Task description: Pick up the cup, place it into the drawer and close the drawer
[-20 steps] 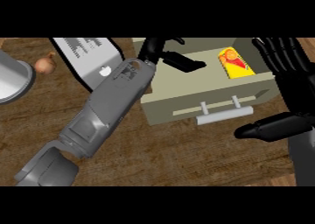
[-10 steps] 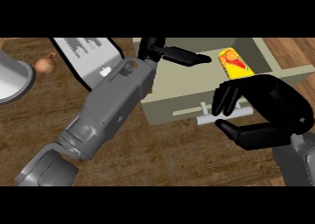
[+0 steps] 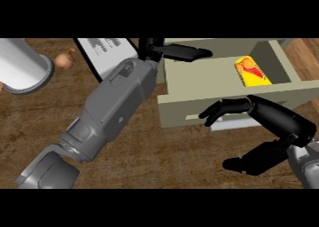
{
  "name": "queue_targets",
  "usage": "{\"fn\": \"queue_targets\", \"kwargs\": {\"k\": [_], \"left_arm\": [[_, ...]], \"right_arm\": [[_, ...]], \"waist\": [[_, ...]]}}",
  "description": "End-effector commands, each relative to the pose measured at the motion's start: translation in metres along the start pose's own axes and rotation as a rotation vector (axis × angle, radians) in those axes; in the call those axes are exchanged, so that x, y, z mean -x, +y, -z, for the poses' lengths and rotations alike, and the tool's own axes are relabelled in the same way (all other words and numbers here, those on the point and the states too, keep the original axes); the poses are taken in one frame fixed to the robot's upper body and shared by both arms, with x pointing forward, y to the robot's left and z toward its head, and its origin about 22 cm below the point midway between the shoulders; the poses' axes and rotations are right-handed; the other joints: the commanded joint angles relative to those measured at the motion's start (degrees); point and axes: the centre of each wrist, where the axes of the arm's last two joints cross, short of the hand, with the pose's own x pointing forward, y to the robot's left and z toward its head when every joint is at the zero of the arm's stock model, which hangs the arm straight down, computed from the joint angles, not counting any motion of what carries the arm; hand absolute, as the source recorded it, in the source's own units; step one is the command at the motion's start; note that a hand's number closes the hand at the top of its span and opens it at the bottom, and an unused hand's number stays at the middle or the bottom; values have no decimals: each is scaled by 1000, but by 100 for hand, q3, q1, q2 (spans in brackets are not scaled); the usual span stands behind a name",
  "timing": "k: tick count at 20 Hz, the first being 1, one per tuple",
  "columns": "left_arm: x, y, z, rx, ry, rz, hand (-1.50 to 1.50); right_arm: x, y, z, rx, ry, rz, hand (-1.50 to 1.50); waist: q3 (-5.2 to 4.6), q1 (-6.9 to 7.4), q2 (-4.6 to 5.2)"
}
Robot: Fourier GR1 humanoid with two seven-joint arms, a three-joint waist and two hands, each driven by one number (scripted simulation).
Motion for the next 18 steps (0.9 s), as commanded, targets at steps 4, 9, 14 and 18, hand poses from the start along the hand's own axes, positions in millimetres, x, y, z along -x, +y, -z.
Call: {"fn": "queue_targets", "kwargs": {"k": [4, 9, 14, 18], "left_arm": [[16, 26, -9, -33, -22, -78, -150], [24, 27, -17, -31, -16, -105, -150], [29, 41, -28, -35, -34, -131, -150], [37, 76, -41, -39, -17, -136, -150]], "right_arm": [[31, 37, 17, 52, 184, -157, -150], [101, 64, 24, -54, 306, -185, -150], [138, 62, 58, -68, 399, -233, 150], [163, 47, 61, 23, 406, -205, 150]], "waist": [[-4, 501, -48], [4, 694, -55], [6, 968, -65], [13, 1109, -49]]}}
